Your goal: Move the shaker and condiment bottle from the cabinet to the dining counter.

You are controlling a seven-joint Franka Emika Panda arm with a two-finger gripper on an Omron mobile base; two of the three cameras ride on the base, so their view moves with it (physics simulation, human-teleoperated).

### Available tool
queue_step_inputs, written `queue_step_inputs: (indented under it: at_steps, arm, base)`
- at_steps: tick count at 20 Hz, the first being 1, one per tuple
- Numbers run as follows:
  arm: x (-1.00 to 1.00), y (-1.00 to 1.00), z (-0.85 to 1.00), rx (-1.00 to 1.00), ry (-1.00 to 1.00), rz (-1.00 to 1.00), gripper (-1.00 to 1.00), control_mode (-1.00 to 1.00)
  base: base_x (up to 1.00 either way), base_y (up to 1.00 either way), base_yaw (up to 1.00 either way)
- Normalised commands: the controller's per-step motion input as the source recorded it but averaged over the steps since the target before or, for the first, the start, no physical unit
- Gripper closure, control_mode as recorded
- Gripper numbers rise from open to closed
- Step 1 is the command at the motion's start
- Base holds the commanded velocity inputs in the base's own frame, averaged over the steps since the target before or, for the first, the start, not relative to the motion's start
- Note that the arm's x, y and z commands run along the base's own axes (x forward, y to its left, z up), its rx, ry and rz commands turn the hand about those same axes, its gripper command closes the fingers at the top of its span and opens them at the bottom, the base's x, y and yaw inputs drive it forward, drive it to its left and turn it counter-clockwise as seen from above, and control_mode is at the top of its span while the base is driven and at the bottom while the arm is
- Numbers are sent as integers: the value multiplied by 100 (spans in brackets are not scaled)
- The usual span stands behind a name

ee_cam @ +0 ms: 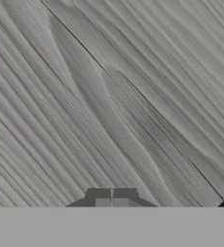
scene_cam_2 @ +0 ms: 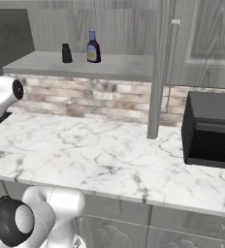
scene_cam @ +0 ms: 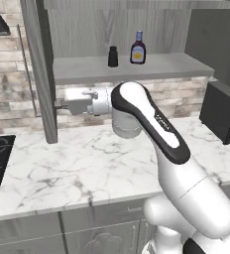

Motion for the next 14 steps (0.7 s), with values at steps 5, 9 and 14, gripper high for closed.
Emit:
queue_step_inputs:
  at_steps: [5,9,14]
  arm:
    - [10,-24,0,-2,4,-4,100,-100]
    - [13,-83,0,-19,6,-34,100,-100]
    - [50,-82,-15,-24,-1,-36,100,-100]
  base:
    - [0,0,0]
    - [0,0,0]
    - [0,0,0]
